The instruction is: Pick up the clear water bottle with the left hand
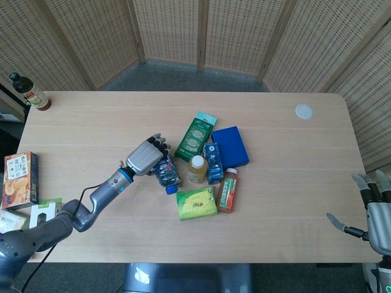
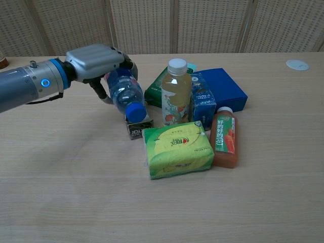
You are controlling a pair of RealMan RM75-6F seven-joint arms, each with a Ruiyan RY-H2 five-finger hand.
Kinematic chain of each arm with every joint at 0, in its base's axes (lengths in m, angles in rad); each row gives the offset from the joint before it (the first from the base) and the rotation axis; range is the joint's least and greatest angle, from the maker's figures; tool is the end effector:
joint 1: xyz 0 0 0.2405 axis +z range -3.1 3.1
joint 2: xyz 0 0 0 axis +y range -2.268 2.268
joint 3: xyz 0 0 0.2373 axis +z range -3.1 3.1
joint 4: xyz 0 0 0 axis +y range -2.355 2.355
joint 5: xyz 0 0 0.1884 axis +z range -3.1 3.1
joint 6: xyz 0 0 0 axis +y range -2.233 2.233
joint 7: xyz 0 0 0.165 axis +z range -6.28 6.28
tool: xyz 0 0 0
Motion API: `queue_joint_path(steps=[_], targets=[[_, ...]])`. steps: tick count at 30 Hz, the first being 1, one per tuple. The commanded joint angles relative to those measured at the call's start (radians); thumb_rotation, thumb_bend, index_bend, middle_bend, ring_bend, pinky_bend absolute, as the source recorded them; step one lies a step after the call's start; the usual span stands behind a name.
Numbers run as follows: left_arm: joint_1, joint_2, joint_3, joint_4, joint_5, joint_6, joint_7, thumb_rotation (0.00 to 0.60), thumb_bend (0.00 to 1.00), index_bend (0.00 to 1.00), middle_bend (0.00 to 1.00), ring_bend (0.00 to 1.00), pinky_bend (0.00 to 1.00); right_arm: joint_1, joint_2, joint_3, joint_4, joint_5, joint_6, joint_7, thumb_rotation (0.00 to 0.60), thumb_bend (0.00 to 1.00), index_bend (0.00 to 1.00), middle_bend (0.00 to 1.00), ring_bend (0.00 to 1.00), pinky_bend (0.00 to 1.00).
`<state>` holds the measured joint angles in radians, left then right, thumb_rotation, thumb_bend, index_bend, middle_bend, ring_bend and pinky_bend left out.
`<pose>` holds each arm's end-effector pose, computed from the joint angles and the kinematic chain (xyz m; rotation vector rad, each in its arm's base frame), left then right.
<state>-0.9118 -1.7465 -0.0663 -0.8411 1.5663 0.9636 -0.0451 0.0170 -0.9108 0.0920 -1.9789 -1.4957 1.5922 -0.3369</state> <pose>-0.1175 0.3953 -0.0316 -2.1057 -0.4694 -0.9567 -0.2327 -0.1838 0.2226 1.3328 -0.7106 0.8036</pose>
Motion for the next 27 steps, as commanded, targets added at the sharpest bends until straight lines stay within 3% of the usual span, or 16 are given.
queue_joint_path(steps=[1, 9, 15, 21, 27], targets=[[0.058, 0.108, -0.041, -0.138, -0.036, 0.101, -0.002, 0.600, 0.18, 0.84, 0.89, 0.82, 0.76, 0.007, -0.011, 0.001, 0.007, 0.000, -0.011, 0.005, 0.270, 0.17, 0.14, 0.21, 0.00, 0.00], [0.186, 0.416, -0.113, -0.543, -0.115, 0.266, 0.153, 0.600, 0.17, 0.82, 0.88, 0.82, 0.76, 0.035, -0.070, 0.001, 0.051, 0.002, -0.055, 0.025, 0.271, 0.17, 0.14, 0.20, 0.00, 0.00], [0.275, 0.602, -0.169, -0.788, -0.213, 0.350, 0.254, 0.600, 0.18, 0.82, 0.88, 0.81, 0.75, 0.066, -0.108, 0.008, 0.078, -0.007, -0.086, 0.019, 0.274, 0.17, 0.14, 0.21, 0.00, 0.00], [0.330, 0.700, -0.206, -0.902, -0.255, 0.406, 0.267, 0.600, 0.17, 0.84, 0.88, 0.81, 0.75, 0.081, -0.129, 0.009, 0.098, -0.015, -0.100, 0.035, 0.270, 0.17, 0.14, 0.20, 0.00, 0.00], [0.337, 0.725, -0.212, -0.945, -0.275, 0.391, 0.299, 0.600, 0.16, 0.84, 0.88, 0.81, 0.75, 0.072, -0.138, -0.003, 0.120, -0.030, -0.087, 0.069, 0.272, 0.17, 0.14, 0.21, 0.00, 0.00]])
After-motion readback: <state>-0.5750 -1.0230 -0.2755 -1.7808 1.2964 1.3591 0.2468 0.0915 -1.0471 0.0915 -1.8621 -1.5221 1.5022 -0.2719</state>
